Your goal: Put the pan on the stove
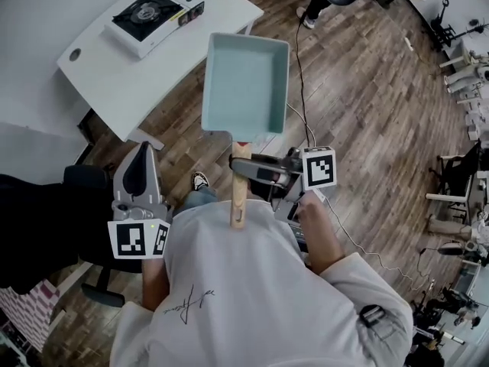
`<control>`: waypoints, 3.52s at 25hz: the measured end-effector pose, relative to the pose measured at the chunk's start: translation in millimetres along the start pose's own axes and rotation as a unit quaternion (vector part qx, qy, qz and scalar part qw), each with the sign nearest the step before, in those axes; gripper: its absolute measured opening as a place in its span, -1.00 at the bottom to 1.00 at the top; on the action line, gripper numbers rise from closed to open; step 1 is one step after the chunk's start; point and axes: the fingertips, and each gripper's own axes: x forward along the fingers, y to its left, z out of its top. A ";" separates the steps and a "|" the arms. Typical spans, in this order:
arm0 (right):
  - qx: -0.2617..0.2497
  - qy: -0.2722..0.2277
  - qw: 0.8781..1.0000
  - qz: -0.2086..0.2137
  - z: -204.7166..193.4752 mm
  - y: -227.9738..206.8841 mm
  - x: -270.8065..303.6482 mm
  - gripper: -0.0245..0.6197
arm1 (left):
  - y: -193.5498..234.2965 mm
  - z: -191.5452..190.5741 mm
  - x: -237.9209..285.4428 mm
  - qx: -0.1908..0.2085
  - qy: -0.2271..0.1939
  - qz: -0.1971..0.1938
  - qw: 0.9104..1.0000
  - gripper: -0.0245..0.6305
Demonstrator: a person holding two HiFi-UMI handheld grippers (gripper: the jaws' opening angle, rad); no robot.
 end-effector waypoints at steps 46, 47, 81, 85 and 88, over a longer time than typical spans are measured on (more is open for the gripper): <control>-0.011 0.094 0.995 0.038 312.1 -106.2 138.1 -0.41 | 184.5 3.5 243.5 -0.020 0.011 0.128 0.991 -0.92; -0.009 0.102 0.994 0.041 319.1 -109.0 139.7 -0.41 | 184.8 3.9 248.9 -0.019 0.012 0.135 0.991 -0.92; 0.009 0.275 0.956 0.098 379.4 -167.8 194.8 -0.39 | 200.2 -26.0 284.6 -0.048 0.017 0.289 0.956 -0.92; 0.010 0.276 0.956 0.102 380.1 -170.9 200.7 -0.39 | 206.2 -26.8 285.9 -0.046 0.017 0.285 0.957 -0.92; 0.006 0.277 0.956 0.100 380.1 -175.0 211.7 -0.39 | 216.8 -28.8 285.0 -0.048 0.015 0.285 0.957 -0.92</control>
